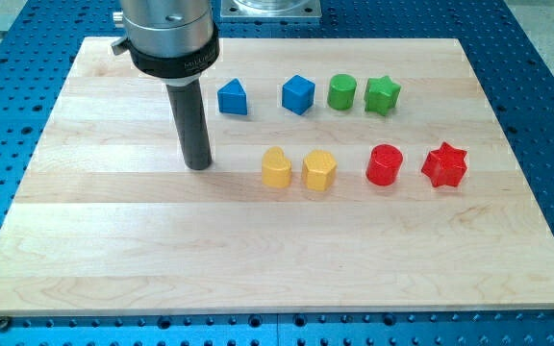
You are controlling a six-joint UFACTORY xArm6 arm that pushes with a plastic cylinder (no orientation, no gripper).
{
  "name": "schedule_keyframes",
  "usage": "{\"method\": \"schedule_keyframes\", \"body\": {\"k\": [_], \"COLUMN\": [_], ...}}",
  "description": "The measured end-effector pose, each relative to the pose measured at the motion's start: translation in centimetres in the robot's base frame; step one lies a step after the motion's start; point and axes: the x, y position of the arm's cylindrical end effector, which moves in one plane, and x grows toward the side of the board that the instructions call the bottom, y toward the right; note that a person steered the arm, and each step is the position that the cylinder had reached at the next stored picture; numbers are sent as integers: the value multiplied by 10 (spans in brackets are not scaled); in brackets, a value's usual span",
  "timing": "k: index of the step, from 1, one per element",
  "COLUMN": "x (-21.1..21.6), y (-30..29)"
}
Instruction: Move the red star diagonally to the red circle
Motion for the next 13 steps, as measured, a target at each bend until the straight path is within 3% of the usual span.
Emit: {"method": "schedule_keyframes", "body": {"k": [2,3,4,6,7,10,11,12,13], "x": [6,43,96,104,107,43,15,15,43], "y": [1,6,76,203,203,359,344,322,287]}}
